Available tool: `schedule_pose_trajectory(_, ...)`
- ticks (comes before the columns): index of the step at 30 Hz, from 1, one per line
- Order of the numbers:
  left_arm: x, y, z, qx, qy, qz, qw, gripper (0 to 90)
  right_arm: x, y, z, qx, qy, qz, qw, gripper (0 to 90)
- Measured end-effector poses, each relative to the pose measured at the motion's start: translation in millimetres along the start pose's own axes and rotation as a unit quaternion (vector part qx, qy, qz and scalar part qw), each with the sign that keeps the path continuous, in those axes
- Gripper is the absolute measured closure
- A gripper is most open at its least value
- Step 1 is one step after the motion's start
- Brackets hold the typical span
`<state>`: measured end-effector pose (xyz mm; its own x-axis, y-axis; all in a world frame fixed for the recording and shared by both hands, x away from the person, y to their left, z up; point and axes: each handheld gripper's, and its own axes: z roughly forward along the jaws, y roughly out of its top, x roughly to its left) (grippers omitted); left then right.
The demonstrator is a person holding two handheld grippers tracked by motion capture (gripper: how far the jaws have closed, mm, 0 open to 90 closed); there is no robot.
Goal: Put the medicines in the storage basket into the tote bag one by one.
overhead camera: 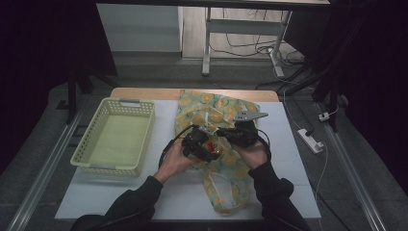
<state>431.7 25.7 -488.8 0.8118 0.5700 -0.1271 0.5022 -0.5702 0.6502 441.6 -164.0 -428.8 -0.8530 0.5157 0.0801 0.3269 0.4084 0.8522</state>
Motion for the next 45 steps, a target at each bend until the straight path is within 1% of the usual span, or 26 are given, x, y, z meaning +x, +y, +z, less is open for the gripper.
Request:
schedule_pose_trajectory(3, 3.2, 0.6, 3.7, -0.007, 0.007, -0.003, 0.9999, 20.4, 0.8, 0.1, 0.7, 0.000, 0.000, -0.001, 1.0000, 89.2)
schedule_pose_trajectory(13, 15.7, 2.3, 18.3, -0.013, 0.023, -0.012, 0.9996, 20.4, 0.6, -0.9, 2.7, 0.005, -0.003, -0.001, 1.0000, 89.2)
schedule_pose_trajectory(16, 19.3, 1.4, 22.1, -0.016, 0.024, -0.016, 0.9994, 20.3, 0.5, -1.3, 3.3, 0.007, -0.003, -0.002, 1.0000, 89.2)
schedule_pose_trajectory(17, 20.3, 0.8, 23.7, -0.019, 0.023, -0.020, 0.9993, 20.2, 0.5, -1.6, 3.6, 0.007, -0.003, -0.001, 1.0000, 89.2)
schedule_pose_trajectory(19, 22.6, -1.3, 25.4, -0.024, 0.016, -0.022, 0.9993, 19.7, 0.4, -2.1, 4.2, 0.008, -0.004, -0.002, 1.0000, 89.2)
schedule_pose_trajectory(20, 23.3, -2.3, 25.4, -0.026, 0.015, -0.024, 0.9993, 19.2, 0.4, -2.3, 4.4, 0.009, -0.003, -0.002, 1.0000, 89.2)
schedule_pose_trajectory(21, 22.8, -2.5, 25.4, -0.031, 0.018, -0.030, 0.9989, 17.1, 0.4, -2.2, 4.3, 0.009, -0.003, -0.003, 1.0000, 89.1)
schedule_pose_trajectory(22, 22.6, -2.3, 24.5, -0.031, 0.020, -0.032, 0.9988, 15.9, 0.3, -2.0, 4.2, 0.009, -0.004, -0.003, 1.0000, 89.1)
schedule_pose_trajectory(25, 18.2, -0.8, 21.1, -0.028, 0.023, -0.026, 0.9990, 13.7, 0.3, -1.5, 3.1, 0.006, -0.003, -0.002, 1.0000, 89.2)
schedule_pose_trajectory(27, 14.2, -0.6, 18.2, -0.025, 0.022, -0.018, 0.9993, 12.3, -0.1, -1.2, 2.0, 0.005, -0.004, -0.002, 1.0000, 89.1)
schedule_pose_trajectory(31, 6.9, -1.8, 11.5, -0.021, 0.017, -0.013, 0.9995, 9.8, -0.8, -0.4, 0.1, 0.002, -0.004, 0.000, 1.0000, 89.0)
schedule_pose_trajectory(36, 2.3, -8.2, 0.9, -0.029, -0.008, -0.018, 0.9994, 6.2, -0.7, -0.3, -0.7, 0.002, -0.004, -0.001, 1.0000, 88.9)
schedule_pose_trajectory(38, 0.6, -11.4, -4.1, -0.036, -0.015, -0.022, 0.9990, 4.2, -0.5, 0.0, -0.7, 0.001, -0.004, -0.001, 1.0000, 88.9)
schedule_pose_trajectory(40, -0.6, -14.5, -9.2, -0.042, -0.029, -0.025, 0.9984, 3.0, -0.4, 0.1, -0.8, 0.001, -0.003, -0.001, 1.0000, 88.9)
schedule_pose_trajectory(43, -3.2, -18.3, -15.4, -0.049, -0.045, -0.023, 0.9975, 0.0, -0.4, 0.1, -0.8, 0.001, -0.002, -0.001, 1.0000, 88.9)
schedule_pose_trajectory(45, -4.8, -21.2, -19.1, -0.057, -0.054, -0.020, 0.9967, 0.0, 0.0, 0.0, -0.9, 0.001, -0.002, -0.001, 1.0000, 88.9)
